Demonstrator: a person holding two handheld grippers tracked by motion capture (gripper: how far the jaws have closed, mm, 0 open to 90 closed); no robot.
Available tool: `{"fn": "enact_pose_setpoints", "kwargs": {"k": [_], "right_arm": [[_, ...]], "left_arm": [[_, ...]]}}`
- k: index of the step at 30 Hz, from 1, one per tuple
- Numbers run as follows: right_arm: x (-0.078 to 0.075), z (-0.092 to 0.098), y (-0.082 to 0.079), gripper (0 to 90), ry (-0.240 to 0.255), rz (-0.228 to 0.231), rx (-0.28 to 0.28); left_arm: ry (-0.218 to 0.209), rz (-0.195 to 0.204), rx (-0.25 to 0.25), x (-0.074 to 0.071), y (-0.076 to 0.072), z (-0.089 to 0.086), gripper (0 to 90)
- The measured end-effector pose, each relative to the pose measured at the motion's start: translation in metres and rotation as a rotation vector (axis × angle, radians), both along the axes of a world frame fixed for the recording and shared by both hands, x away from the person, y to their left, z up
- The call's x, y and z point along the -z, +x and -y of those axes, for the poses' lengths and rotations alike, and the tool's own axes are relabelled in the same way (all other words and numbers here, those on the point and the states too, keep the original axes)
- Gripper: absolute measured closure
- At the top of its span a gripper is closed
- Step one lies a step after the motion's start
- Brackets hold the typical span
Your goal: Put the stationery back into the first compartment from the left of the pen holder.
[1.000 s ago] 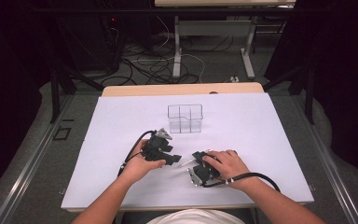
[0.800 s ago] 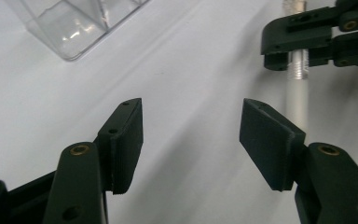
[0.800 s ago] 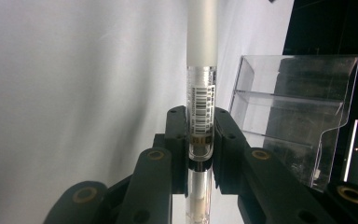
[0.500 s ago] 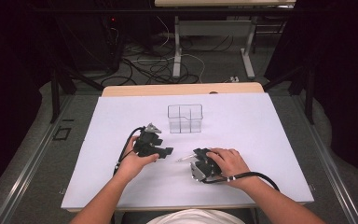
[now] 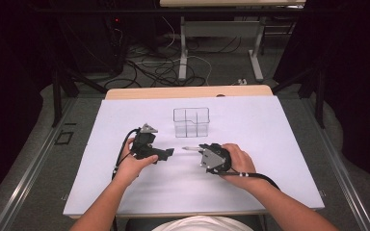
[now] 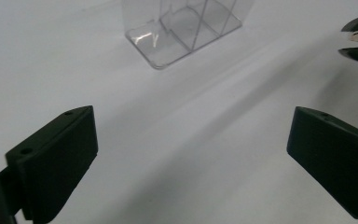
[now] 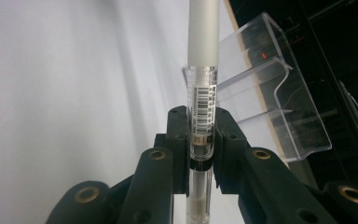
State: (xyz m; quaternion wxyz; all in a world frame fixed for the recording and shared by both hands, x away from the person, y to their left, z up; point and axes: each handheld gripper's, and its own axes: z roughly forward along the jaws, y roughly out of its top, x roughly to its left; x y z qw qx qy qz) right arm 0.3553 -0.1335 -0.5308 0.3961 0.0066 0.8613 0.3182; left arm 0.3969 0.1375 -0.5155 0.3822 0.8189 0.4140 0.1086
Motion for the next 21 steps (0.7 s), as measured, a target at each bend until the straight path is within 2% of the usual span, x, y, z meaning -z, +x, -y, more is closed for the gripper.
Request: {"fn": "enact_pose_setpoints", "kwargs": {"k": [3,8,15,19,21], "right_arm": [[-0.005,-0.003,0.005,79.4,0.072,-0.027,0.002],[-0.018,-0.008,0.017,79.4,0.233,-0.108,0.007],[-0.036,-0.012,0.042,79.4,0.494,-0.22,0.03],[-0.045,-0.014,0.054,79.4,0.584,-0.266,0.06],[-0.05,-0.015,0.06,79.4,0.607,-0.283,0.077]], "left_arm": [[0.021,0.017,-0.002,0.001,0.001,-0.004,0.3],[0.044,0.04,-0.027,0.003,0.003,-0.01,0.3],[0.021,0.052,-0.076,0.004,0.004,-0.019,0.3],[0.01,0.053,-0.111,0.004,0.005,-0.024,0.3],[0.008,0.054,-0.123,0.004,0.005,-0.025,0.3]]}}
